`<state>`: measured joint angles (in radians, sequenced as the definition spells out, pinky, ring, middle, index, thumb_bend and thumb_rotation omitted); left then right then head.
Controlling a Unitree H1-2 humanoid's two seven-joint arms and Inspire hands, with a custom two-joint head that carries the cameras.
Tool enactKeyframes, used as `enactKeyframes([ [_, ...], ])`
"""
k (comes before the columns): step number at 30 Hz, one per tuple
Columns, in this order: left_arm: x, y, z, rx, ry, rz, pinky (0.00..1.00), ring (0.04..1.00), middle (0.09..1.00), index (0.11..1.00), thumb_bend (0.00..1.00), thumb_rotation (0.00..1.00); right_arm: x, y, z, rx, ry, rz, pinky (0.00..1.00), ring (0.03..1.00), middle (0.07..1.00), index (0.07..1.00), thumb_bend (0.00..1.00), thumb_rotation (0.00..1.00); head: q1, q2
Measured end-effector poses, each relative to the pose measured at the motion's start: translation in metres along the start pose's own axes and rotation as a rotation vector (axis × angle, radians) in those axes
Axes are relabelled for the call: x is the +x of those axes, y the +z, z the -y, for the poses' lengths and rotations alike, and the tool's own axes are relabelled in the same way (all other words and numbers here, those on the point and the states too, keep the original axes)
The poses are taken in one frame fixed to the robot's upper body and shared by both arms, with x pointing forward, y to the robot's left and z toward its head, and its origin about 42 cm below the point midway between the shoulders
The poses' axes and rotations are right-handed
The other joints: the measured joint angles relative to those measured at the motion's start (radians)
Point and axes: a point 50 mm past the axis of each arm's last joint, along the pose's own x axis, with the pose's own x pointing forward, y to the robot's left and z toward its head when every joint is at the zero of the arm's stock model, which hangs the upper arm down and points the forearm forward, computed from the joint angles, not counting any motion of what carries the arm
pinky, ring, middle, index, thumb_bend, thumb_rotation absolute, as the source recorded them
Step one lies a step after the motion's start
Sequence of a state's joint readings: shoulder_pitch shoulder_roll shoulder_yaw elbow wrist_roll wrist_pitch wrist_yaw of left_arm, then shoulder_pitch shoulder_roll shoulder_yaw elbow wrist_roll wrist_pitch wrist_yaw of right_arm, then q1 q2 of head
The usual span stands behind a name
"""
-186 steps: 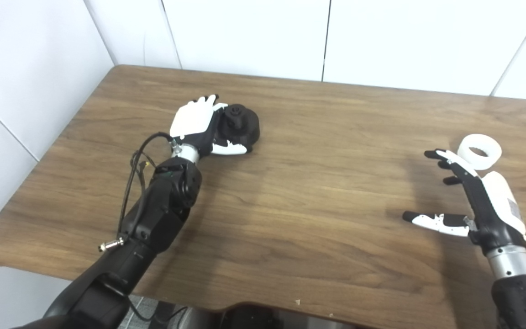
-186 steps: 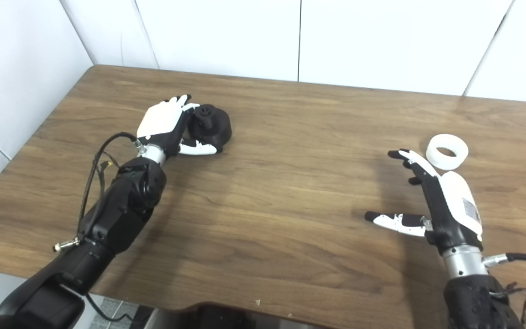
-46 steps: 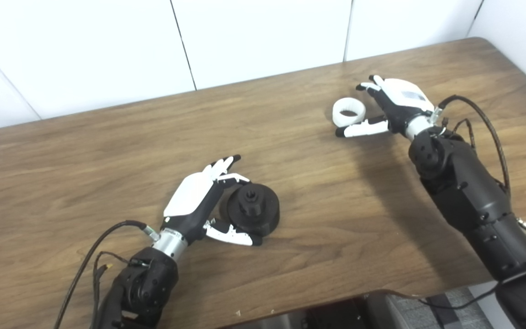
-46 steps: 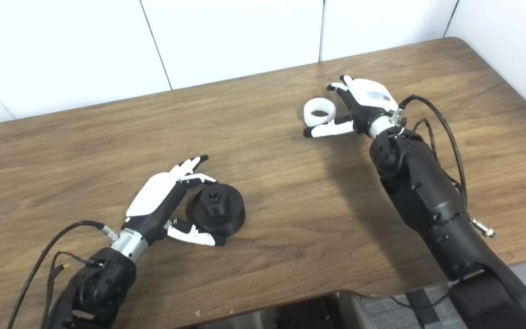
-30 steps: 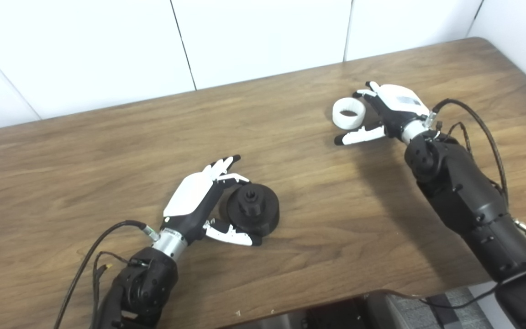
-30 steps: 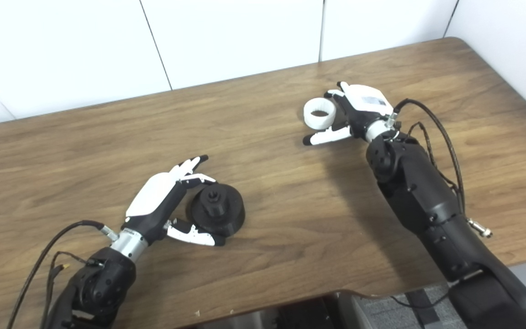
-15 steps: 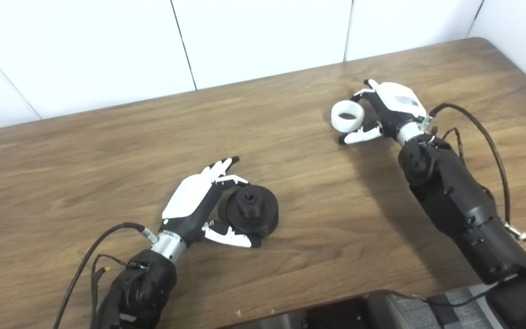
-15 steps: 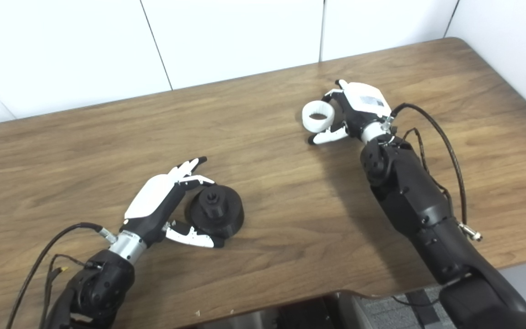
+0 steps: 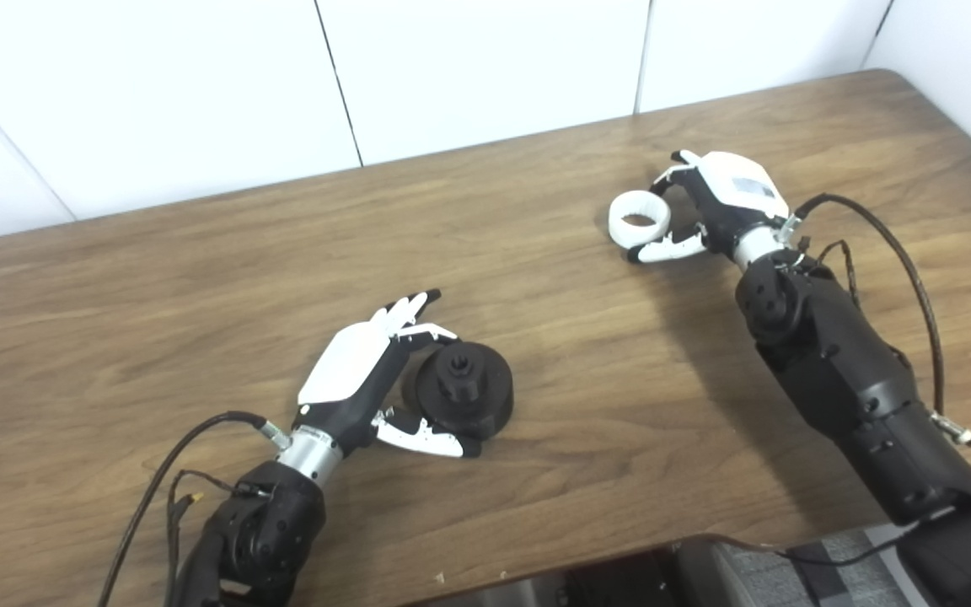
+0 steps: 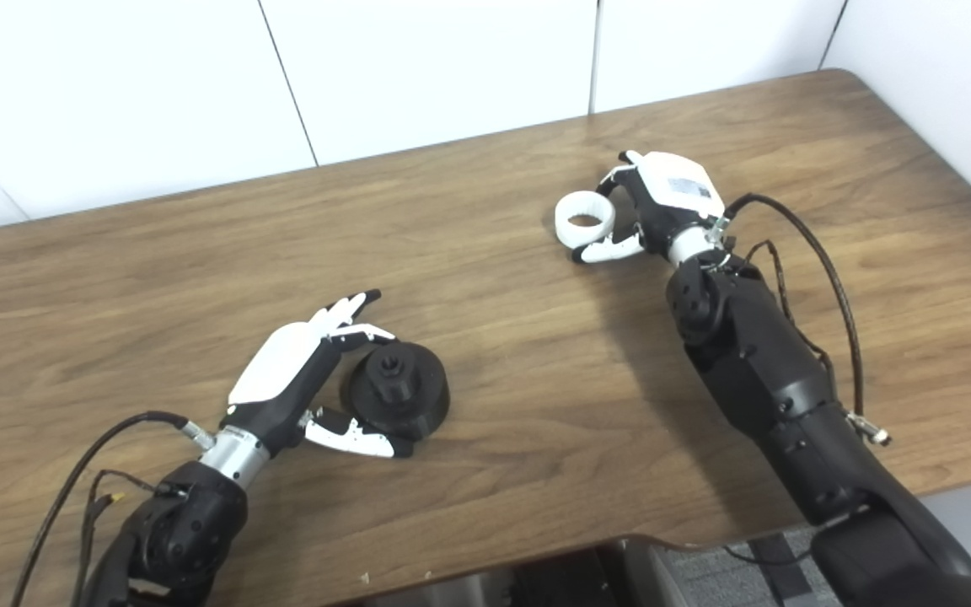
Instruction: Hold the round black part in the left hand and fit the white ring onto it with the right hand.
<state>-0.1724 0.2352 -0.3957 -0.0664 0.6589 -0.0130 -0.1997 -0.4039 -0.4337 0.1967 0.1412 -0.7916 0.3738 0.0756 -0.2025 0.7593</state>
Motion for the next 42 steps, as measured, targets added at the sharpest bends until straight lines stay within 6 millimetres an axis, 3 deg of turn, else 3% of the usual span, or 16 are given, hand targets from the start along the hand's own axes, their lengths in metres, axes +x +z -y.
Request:
enactKeyframes([
  [14,0.0,0.0,0.0,-0.001,-0.002,-0.003,1.0,1.0,1.0,0.597,0.94,0.32,0.0,0.002,-0.003,0.024,-0.051,0.03,0.81,0.859,0.882,0.614,0.73,0.25,0.011,0.003],
  [34,0.0,0.0,0.0,-0.002,-0.002,-0.004,1.0,1.0,1.0,0.597,0.94,0.32,-0.003,0.0,-0.006,0.047,-0.082,0.049,0.81,0.84,0.863,0.594,0.71,0.25,0.011,0.006],
  [38,0.0,-0.001,-0.001,-0.002,0.0,-0.003,1.0,1.0,1.0,0.597,0.94,0.33,-0.011,-0.001,-0.003,0.071,-0.107,0.059,0.8,0.843,0.863,0.583,0.73,0.24,0.009,0.008],
  [42,0.0,-0.001,-0.001,-0.001,0.001,-0.004,1.0,1.0,1.0,0.597,0.94,0.33,-0.019,0.006,0.014,0.102,-0.17,0.093,0.84,0.869,0.881,0.594,0.72,0.24,0.014,0.009],
])
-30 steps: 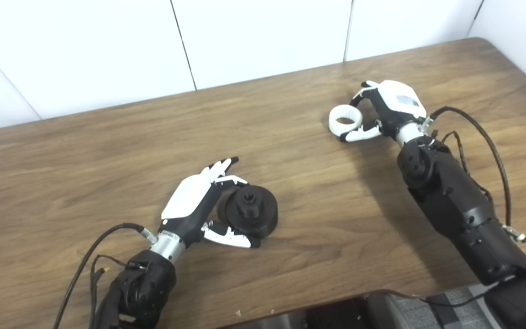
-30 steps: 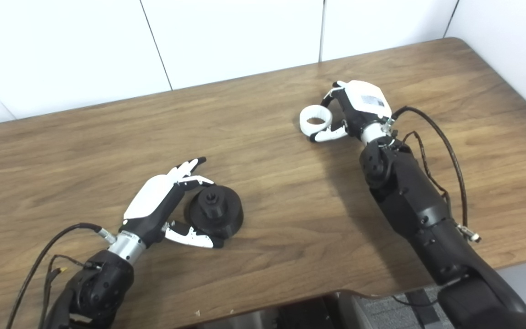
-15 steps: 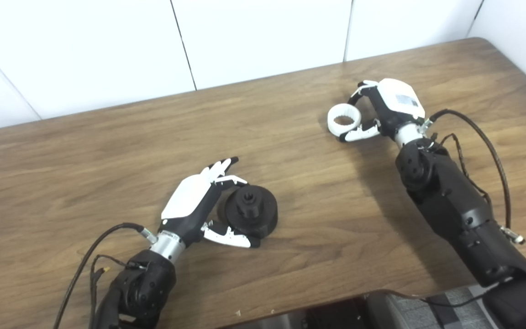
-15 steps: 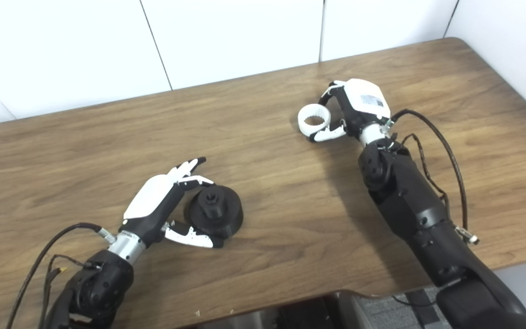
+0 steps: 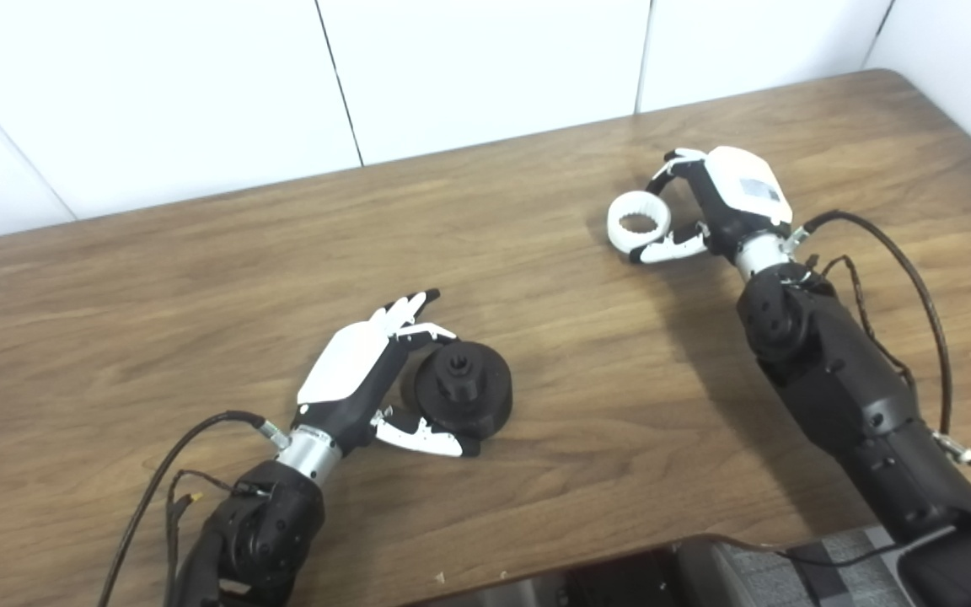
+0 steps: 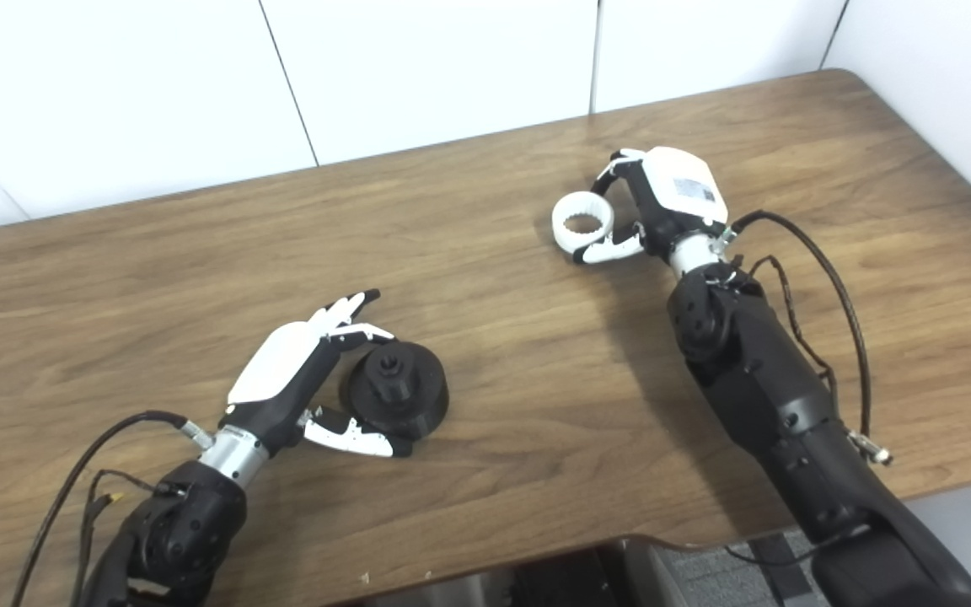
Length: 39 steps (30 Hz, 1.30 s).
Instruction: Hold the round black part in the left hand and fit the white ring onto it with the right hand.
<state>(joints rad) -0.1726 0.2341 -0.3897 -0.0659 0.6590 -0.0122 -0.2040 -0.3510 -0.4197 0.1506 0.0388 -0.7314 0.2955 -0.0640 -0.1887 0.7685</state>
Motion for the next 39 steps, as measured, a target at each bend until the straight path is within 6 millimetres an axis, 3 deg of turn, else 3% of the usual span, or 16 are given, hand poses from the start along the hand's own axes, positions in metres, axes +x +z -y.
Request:
enactKeyframes([
  [8,0.0,0.0,0.0,-0.001,-0.002,-0.004,1.0,1.0,1.0,0.599,0.94,0.32,-0.004,0.02,0.037,0.04,-0.112,0.068,0.88,0.874,0.895,0.597,0.73,0.27,-0.006,0.003],
  [16,0.0,0.0,0.0,-0.001,-0.002,-0.004,1.0,1.0,1.0,0.596,0.94,0.32,-0.006,0.031,0.054,0.047,-0.147,0.096,0.89,0.869,0.886,0.598,0.73,0.24,0.0,0.008],
  [22,0.0,0.0,0.0,-0.001,-0.002,-0.004,1.0,1.0,1.0,0.595,0.94,0.32,-0.009,0.034,0.061,0.05,-0.169,0.11,0.83,0.842,0.867,0.586,0.77,0.23,0.005,0.014],
  [29,0.001,0.001,0.0,-0.003,-0.002,-0.005,1.0,1.0,1.0,0.598,0.94,0.32,-0.036,0.031,0.052,0.058,-0.152,0.124,0.76,0.824,0.869,0.584,0.78,0.25,0.0,0.017],
  [39,0.003,0.002,0.0,-0.011,0.0,-0.023,1.0,1.0,1.0,0.602,0.94,0.33,-0.095,0.03,0.036,0.127,-0.127,0.126,0.71,0.822,0.855,0.587,0.78,0.24,0.008,0.025],
])
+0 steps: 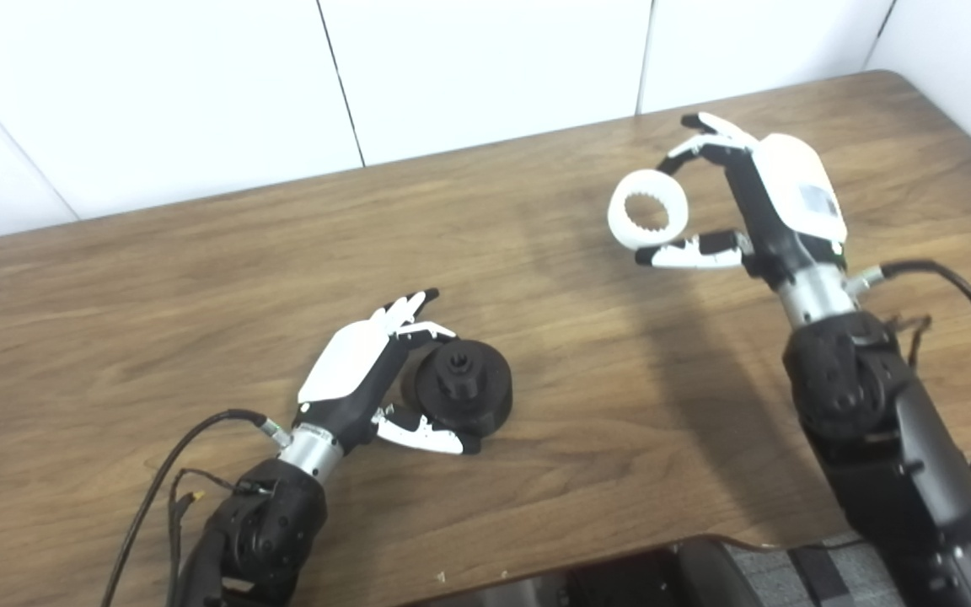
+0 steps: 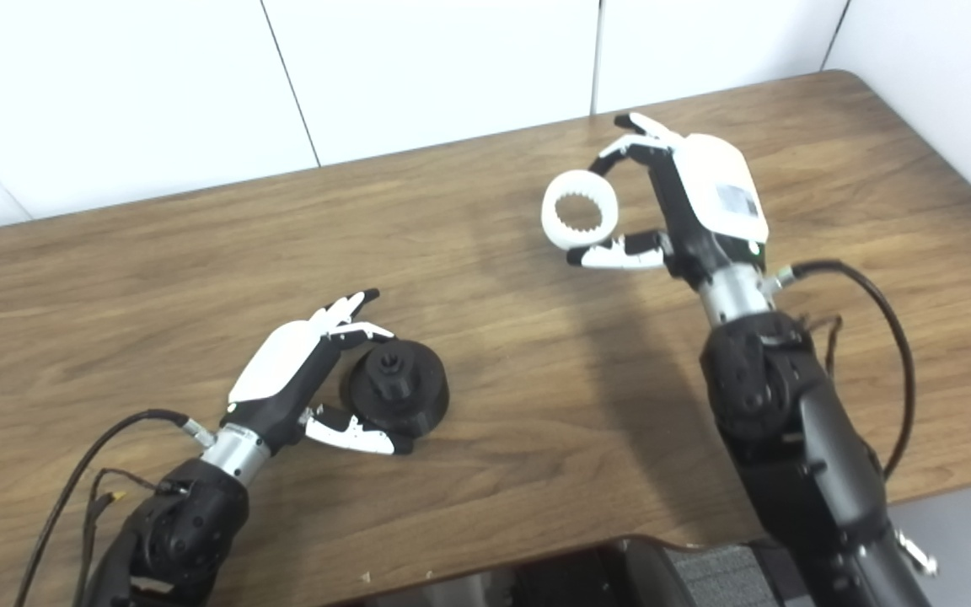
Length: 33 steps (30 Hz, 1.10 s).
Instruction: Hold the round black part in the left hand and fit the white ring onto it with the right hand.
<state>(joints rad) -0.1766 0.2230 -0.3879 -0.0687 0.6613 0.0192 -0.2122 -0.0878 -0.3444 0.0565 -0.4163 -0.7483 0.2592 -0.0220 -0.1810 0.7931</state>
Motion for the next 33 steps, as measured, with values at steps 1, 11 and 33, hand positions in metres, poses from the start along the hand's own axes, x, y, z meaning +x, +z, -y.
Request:
enactKeyframes([
  [1,0.0,0.0,0.0,-0.001,0.0,-0.002,1.0,1.0,1.0,0.601,0.94,0.33,-0.005,0.001,-0.001,0.007,0.003,-0.002,0.71,0.819,0.855,0.588,0.78,0.24,-0.003,0.0],
  [11,0.002,0.003,0.001,0.0,0.001,-0.005,1.0,1.0,1.0,0.601,0.94,0.33,-0.028,0.011,-0.004,0.049,0.016,-0.009,0.78,0.834,0.861,0.604,0.76,0.24,0.112,0.011],
  [33,0.012,0.017,0.009,0.0,0.0,-0.011,1.0,1.0,1.0,0.608,0.94,0.38,-0.035,0.02,-0.013,0.127,0.099,0.065,0.75,0.827,0.852,0.597,0.78,0.17,0.202,0.046],
])
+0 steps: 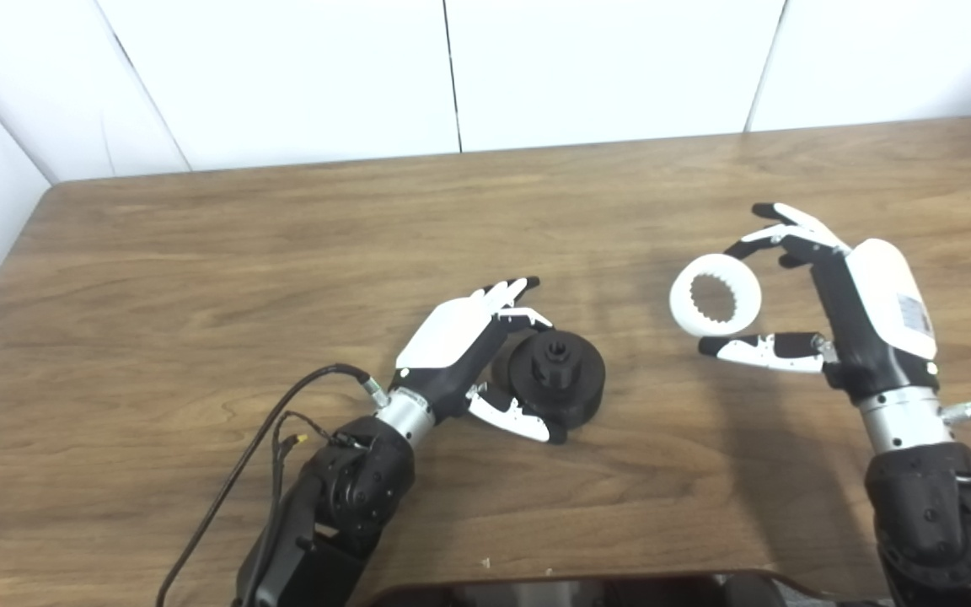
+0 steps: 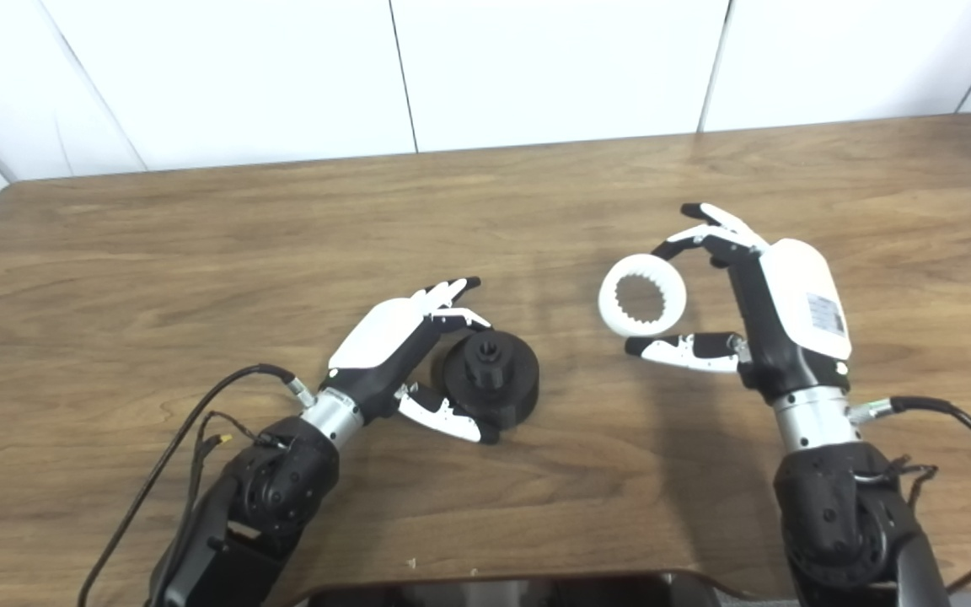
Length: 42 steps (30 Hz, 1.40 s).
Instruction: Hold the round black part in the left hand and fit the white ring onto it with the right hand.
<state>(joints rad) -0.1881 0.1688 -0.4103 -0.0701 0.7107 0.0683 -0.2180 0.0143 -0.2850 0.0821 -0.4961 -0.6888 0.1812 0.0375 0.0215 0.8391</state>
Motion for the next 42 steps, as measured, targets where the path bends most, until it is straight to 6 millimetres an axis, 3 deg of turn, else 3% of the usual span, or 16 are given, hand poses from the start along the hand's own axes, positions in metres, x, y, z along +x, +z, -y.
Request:
enactKeyframes([
  [11,0.0,0.0,0.0,0.001,-0.002,0.001,1.0,1.0,1.0,0.602,0.94,0.38,-0.005,0.024,-0.023,0.053,0.081,0.061,0.85,0.857,0.862,0.603,0.77,0.21,-0.006,0.0],
  [23,0.0,0.0,0.0,0.001,-0.002,0.001,1.0,1.0,1.0,0.6,0.94,0.36,-0.003,0.045,-0.039,0.083,0.132,0.123,0.83,0.85,0.863,0.609,0.76,0.22,-0.009,0.003],
  [42,0.001,0.002,0.0,-0.002,-0.009,0.002,1.0,1.0,1.0,0.6,0.94,0.38,0.016,0.06,-0.049,0.085,0.168,0.159,0.84,0.857,0.877,0.615,0.74,0.25,-0.006,0.008],
])
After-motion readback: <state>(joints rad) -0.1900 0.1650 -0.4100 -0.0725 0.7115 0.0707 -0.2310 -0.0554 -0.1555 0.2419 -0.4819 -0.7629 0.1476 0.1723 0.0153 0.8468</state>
